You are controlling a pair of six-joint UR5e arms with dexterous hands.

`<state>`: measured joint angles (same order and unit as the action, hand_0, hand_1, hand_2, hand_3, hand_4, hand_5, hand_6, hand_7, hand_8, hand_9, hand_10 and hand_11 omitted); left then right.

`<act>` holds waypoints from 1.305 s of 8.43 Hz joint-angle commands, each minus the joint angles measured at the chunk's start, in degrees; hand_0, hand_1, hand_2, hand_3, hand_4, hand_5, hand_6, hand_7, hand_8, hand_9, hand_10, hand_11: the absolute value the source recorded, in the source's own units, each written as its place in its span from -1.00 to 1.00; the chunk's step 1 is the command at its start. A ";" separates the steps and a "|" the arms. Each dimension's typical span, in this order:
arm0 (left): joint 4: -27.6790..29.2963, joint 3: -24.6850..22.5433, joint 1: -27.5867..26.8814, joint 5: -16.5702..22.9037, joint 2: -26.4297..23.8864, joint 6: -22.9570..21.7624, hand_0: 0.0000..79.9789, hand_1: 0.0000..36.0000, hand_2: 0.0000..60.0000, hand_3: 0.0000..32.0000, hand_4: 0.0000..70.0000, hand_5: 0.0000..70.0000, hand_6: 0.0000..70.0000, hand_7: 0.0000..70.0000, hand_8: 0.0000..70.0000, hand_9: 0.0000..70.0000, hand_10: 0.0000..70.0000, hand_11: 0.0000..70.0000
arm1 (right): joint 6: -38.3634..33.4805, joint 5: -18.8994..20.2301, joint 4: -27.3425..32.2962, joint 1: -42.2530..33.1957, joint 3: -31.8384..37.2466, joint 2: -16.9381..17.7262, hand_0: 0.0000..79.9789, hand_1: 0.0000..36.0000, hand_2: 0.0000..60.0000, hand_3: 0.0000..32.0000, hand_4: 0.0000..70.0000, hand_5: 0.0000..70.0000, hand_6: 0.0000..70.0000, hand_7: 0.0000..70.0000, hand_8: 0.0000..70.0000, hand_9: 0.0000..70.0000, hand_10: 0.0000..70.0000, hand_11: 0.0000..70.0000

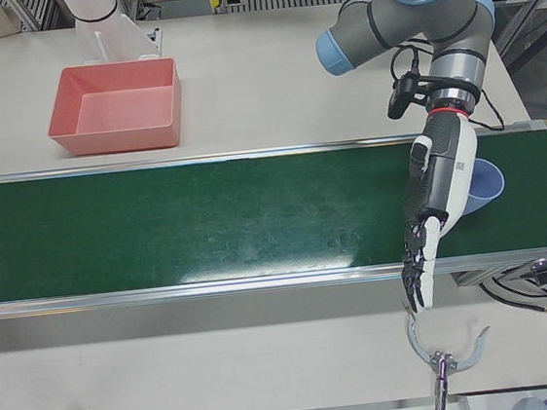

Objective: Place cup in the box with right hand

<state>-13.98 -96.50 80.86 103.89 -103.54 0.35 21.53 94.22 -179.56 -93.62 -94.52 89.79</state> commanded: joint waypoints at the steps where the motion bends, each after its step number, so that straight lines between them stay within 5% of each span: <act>1: 0.00 0.00 0.00 0.00 0.00 0.00 -1.00 -1.00 -1.00 -1.00 -1.00 -1.00 -1.00 -1.00 -1.00 -1.00 -1.00 -1.00 | 0.00 0.00 0.00 0.10 -0.05 0.73 0.15 -1.00 -1.00 -1.00 0.34 -0.85 -0.13 1.00 0.19 0.94 -0.36 -0.08; 6: 0.00 0.00 0.00 0.00 0.00 0.00 -1.00 -1.00 -1.00 -1.00 -1.00 -1.00 -1.00 -1.00 -1.00 -1.00 -1.00 -1.00 | 0.18 -0.18 0.00 0.11 0.12 2.23 -0.04 -1.00 -0.96 -1.00 -0.03 -0.83 -0.13 1.00 0.28 1.00 -0.25 0.08; 11: 0.00 0.00 0.00 0.00 0.00 0.00 -1.00 -1.00 -1.00 -1.00 -1.00 -1.00 -1.00 -1.00 -1.00 -1.00 -1.00 -1.00 | 0.09 -0.18 0.00 0.02 -0.84 2.32 0.05 -1.00 -1.00 -1.00 0.07 -0.84 -0.15 1.00 0.23 1.00 -0.33 -0.04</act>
<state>-13.97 -96.47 80.86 103.89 -103.53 0.35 21.67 94.04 -179.56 -93.46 -95.16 92.02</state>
